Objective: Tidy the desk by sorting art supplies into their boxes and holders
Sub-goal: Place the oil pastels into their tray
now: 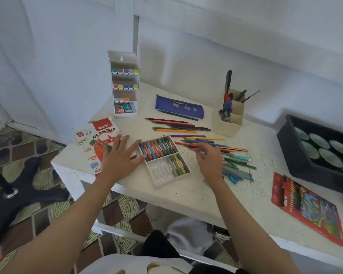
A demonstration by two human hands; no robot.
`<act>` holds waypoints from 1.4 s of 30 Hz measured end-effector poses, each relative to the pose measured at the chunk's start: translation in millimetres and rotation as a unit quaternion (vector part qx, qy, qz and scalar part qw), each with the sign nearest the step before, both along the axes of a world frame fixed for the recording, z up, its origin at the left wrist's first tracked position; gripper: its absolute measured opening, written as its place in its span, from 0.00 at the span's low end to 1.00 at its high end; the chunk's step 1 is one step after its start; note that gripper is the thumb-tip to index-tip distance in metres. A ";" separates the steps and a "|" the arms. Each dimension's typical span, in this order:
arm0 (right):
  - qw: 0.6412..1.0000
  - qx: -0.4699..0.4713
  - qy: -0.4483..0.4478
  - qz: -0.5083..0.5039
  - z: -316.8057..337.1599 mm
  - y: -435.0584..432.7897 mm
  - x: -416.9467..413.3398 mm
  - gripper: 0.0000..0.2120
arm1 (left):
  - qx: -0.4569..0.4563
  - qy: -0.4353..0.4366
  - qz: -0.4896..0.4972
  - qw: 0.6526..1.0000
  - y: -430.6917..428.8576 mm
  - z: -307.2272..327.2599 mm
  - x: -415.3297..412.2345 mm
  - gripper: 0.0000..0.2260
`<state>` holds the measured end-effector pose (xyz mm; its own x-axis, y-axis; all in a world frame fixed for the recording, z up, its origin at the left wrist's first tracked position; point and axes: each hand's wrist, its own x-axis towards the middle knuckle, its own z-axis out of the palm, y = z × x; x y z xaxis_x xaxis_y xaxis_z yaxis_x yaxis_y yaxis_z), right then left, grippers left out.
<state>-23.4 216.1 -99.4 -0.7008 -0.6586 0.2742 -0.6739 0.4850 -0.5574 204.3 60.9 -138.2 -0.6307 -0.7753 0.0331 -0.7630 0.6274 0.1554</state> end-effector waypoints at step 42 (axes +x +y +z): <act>0.959 0.215 0.084 0.162 -4.7 8.5 55.5 0.14 | -0.012 0.011 0.000 1.000 0.8 -2.5 0.2 0.37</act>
<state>32.1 224.6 -104.1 -0.4095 -0.9121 0.0198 -0.8913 0.3953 -0.2221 204.5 61.8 -140.7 -0.6299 -0.7739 0.0657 -0.7594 0.6314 0.1572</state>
